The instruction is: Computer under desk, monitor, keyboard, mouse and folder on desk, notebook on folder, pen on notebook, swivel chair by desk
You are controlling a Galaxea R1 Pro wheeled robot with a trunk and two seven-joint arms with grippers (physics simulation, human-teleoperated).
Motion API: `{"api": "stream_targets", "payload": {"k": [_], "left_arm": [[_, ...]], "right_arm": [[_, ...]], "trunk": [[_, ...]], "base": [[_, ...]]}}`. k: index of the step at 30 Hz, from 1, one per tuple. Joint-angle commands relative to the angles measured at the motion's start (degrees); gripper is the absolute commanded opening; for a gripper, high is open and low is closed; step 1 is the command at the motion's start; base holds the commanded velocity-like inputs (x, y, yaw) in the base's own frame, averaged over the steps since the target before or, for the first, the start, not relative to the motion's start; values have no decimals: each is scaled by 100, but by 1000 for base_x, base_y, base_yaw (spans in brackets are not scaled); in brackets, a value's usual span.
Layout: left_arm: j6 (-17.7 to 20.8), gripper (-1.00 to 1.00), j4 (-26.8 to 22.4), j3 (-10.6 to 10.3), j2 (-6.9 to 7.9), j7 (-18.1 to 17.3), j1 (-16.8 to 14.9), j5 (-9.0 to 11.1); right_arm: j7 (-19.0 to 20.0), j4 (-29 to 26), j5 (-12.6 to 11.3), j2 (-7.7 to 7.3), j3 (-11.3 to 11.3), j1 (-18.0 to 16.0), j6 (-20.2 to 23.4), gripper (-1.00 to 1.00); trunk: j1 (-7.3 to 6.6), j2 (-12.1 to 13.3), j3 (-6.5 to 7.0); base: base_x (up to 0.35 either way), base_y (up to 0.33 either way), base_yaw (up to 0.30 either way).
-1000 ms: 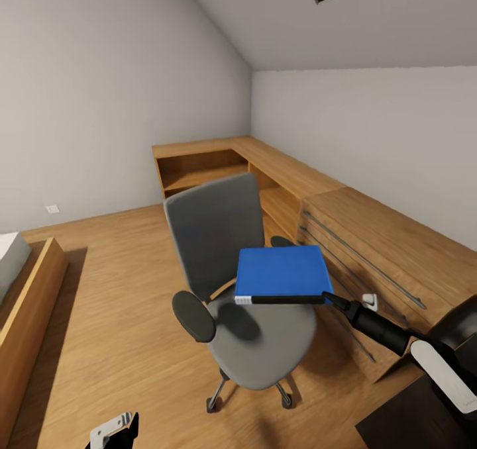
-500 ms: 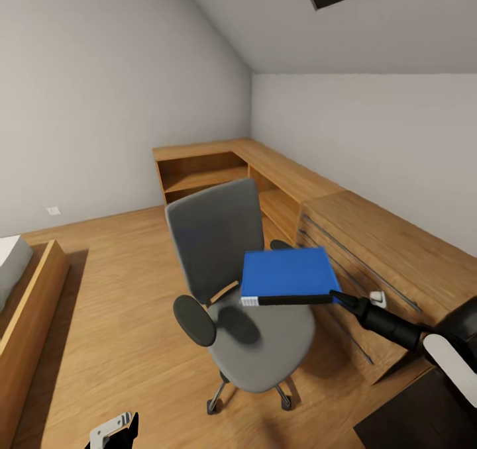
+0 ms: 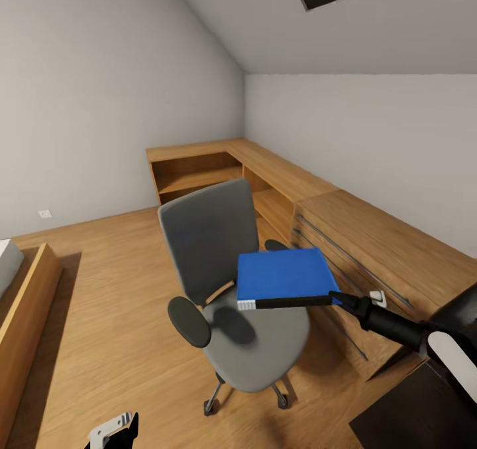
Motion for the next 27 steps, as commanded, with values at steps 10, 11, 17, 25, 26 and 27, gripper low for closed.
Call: {"api": "stream_targets", "payload": {"k": [10,11,17,25,26,27], "left_arm": [[-15,100,-19,54,-3,-41,-10,-25],[-15,100,-19,55,-3,-42,-10,-25],[-16,100,-30,57,12,-41,-10,-25],[-7,100,-46,55,109,-39,-10,-34],[-7,100,-46,54,110,-39,-10,-37],[-5,100,-46,55,110,-39,-10,-38]], "right_arm": [[18,21,-54,-5,-1,-7,125,-100],[18,24,-54,-6,-1,-7,125,-100],[31,56,-35,-11,-7,-7,89,-100],[44,178,-38,-4,-22,-7,-28,-100],[45,174,-38,-4,-38,-7,-80,-100],[43,171,-38,-4,-53,-7,-108,-100]], "trunk": [[0,-4,-5],[0,-4,-5],[0,-4,-5],[-110,197,84],[-132,237,103],[-154,277,122]], "base": [[-50,0,-226],[-235,0,-86],[-276,-5,-27],[-44,-3,-127],[0,0,-249],[0,0,-251]]}}
